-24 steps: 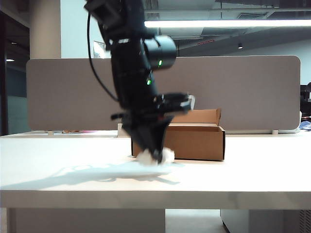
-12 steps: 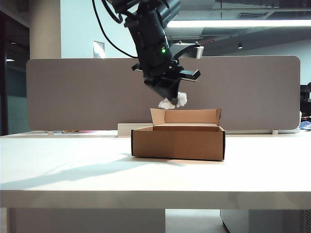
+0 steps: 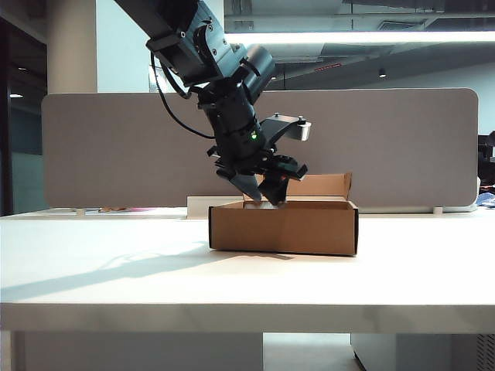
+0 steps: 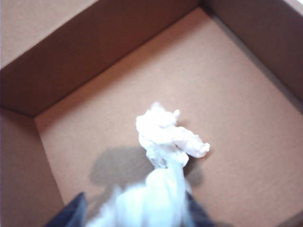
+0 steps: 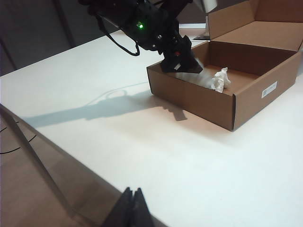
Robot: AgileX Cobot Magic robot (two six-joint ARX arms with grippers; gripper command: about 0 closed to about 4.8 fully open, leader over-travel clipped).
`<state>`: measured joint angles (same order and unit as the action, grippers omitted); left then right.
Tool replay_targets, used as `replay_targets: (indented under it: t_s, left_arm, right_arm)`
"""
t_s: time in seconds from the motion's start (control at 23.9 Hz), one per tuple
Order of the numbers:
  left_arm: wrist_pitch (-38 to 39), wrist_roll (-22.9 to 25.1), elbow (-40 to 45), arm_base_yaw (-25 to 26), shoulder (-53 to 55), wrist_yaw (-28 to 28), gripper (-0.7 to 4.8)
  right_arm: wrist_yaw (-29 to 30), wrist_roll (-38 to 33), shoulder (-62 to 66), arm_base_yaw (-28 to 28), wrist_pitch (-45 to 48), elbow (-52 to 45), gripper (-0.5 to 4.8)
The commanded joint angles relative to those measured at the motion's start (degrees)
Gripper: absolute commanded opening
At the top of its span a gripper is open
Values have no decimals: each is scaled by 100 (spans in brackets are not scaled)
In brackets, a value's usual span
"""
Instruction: Pick up all the paper balls on the table and put them in the paper box.
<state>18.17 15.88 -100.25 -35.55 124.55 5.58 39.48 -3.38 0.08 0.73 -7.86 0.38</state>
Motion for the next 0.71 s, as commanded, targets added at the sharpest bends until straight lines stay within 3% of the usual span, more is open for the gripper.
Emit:
replay_targets:
  t_s: [0.04, 0.08, 0.25, 0.38, 0.42, 0.5, 0.59, 0.71]
  left_arm:
    - [-48, 17, -37, 31, -173, -26, 430]
    - [-46, 15, -39, 28, -212, -24, 468]
    - [-321, 20, -46, 39, -450, 664, 474]
    - [-813, 37, -46, 170, -533, 1012, 392]
    - [-957, 52, -50, 249, -553, 988, 345]
    - [-1196, 68, -74, 459, -551, 946, 302]
    - [-1373, 63, -74, 732, -546, 772, 303]
    - [-1545, -254, -74, 1226, -509, -155, 303]
  right_arm:
    - [11, -4, -11, 4, 81, -24, -5]
    - [9, -4, -11, 2, 79, -24, -5]
    - [9, -2, -11, 7, 79, -24, -5]
    - [9, -2, -11, 4, 79, -24, -5]
    - [9, -2, -11, 4, 79, -24, -5]
    - [9, -2, -11, 7, 79, -24, -5]
    - [28, -4, -11, 4, 76, -24, -5]
    - [24, -4, -11, 4, 76, -24, -5]
